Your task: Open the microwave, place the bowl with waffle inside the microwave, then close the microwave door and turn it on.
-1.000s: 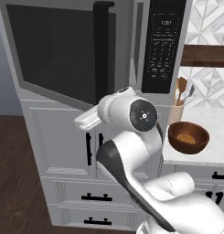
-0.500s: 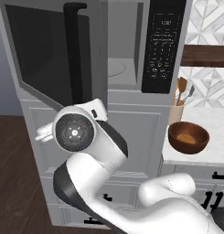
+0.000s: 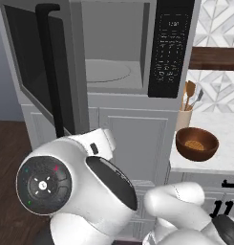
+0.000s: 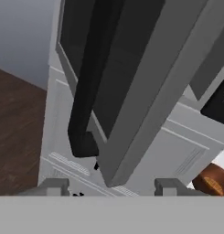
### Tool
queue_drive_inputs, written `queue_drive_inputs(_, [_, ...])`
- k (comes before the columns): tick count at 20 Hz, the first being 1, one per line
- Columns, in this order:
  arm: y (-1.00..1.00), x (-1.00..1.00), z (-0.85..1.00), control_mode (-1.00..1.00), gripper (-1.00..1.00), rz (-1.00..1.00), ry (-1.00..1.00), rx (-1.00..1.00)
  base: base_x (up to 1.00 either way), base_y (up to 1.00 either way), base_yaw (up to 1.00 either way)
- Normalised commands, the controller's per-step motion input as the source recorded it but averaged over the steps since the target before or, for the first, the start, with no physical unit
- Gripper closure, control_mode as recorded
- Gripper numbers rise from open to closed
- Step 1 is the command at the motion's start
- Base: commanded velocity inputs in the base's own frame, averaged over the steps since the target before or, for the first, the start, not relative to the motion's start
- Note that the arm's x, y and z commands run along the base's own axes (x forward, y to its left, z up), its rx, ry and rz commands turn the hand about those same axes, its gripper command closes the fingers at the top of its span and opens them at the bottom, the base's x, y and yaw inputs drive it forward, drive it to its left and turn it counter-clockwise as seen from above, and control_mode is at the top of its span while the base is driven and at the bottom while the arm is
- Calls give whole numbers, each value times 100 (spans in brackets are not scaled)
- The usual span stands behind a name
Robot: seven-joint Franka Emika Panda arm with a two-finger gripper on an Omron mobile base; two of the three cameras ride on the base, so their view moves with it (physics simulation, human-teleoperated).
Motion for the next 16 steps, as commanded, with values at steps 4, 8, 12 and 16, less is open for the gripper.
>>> queue_drive_inputs(4, [-100, -100, -60, -100, -100, 0, -4, 22, 0, 0, 0])
queue_drive_inputs(8, [-100, -41, -26, -100, -100, 0, 18, 20, 0, 0, 0])
queue_drive_inputs(12, [-100, 30, 12, -100, -100, 0, 22, 30, 0, 0, 0])
queue_drive_inputs(16, [-93, 54, 47, -100, -100, 7, 1, 40, 0, 0, 0])
